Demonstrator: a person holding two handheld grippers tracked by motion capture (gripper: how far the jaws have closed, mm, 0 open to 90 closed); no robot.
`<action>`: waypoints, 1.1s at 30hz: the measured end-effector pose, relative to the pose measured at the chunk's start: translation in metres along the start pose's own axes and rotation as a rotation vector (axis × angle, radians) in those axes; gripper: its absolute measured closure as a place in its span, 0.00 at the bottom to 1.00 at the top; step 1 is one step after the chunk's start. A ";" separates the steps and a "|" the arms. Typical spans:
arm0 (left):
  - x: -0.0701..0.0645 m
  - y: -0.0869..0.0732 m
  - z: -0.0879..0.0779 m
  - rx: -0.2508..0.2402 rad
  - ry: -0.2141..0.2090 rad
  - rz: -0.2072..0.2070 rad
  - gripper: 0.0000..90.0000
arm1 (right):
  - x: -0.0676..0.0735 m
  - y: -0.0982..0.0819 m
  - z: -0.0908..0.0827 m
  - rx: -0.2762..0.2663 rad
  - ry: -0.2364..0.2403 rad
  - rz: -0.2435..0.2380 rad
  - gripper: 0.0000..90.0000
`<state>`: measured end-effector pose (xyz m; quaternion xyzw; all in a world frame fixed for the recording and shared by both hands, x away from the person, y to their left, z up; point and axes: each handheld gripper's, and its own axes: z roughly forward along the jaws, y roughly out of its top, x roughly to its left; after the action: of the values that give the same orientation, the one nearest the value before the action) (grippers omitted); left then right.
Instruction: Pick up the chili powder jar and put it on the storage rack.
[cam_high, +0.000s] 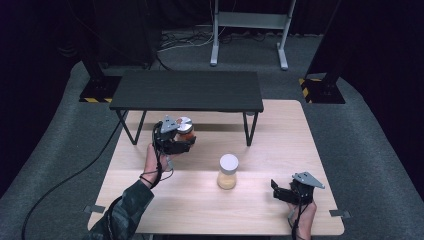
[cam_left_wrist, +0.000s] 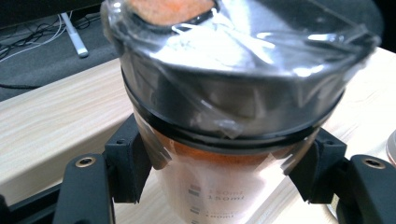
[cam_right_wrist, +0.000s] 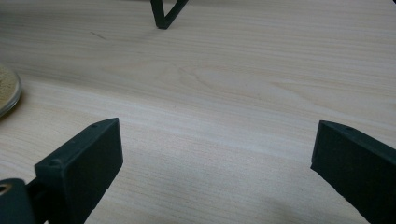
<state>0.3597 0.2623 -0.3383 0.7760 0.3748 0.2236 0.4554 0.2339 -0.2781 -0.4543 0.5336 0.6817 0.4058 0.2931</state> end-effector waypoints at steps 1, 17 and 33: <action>0.000 0.001 0.000 0.002 0.000 0.003 0.35 | 0.000 0.000 0.000 0.000 0.000 0.000 0.01; 0.003 0.009 -0.005 -0.009 -0.017 0.004 0.35 | 0.000 0.000 0.000 -0.001 -0.001 0.003 0.01; 0.005 0.018 -0.010 -0.018 -0.026 0.010 0.35 | 0.000 0.000 0.000 -0.001 0.001 0.005 0.01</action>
<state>0.3625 0.2662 -0.3179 0.7764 0.3630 0.2193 0.4662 0.2337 -0.2785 -0.4544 0.5349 0.6802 0.4071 0.2922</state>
